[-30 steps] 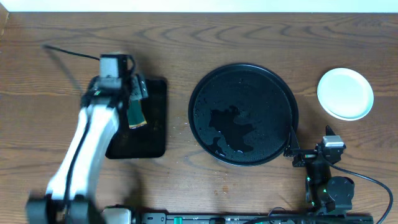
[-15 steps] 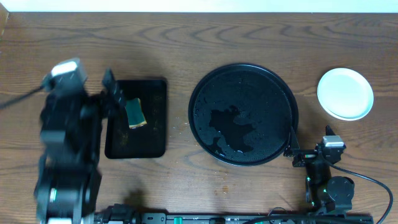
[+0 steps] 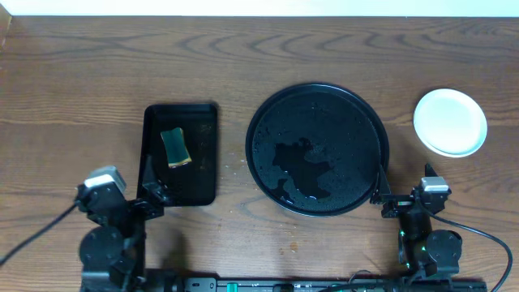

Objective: Clean dirty plates on tray and stack at the side

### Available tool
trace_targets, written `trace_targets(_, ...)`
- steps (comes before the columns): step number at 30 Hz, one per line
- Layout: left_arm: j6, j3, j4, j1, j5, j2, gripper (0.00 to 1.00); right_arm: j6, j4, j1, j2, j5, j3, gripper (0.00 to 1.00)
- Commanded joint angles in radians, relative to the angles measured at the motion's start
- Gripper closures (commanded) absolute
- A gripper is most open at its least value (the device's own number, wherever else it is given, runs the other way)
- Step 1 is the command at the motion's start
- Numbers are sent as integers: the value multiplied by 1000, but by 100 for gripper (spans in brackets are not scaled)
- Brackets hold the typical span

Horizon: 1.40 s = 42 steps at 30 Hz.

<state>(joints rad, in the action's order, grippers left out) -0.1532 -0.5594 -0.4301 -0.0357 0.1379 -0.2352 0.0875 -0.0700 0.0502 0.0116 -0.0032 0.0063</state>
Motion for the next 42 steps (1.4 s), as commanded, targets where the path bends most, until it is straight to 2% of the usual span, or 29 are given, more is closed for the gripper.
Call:
trace_targets(1,-37,119,123,-2,4,63,11,9,-5,9,-6,6,-1,1)
trace_targets(8,-63,368,584,-2,-74,177,11,9,-5,9,-6,6,-1,1)
trace_targets(13,-100,496,746,-2,-78,234,11,9,-5,9,-6,6,-1,1)
trace_targets(18,-115,557,734,-3,-82,233,10,9,-5,9,-6,6,-1,1)
trace_targets(25,-114,555,436,-3,-92,233,11,9,-5,9,-6,6,-1,1)
trace_targets(28,-100,555,355,-3,-112,233,11,9,-5,9,-6,6,-1,1)
trace_targets(34,64,555,365,-3,-237,233,11,9,-5,9,-6,6,-1,1)
trace_targets(42,165,555,365,-3,-232,233,11,9,-5,9,-6,6,-1,1)
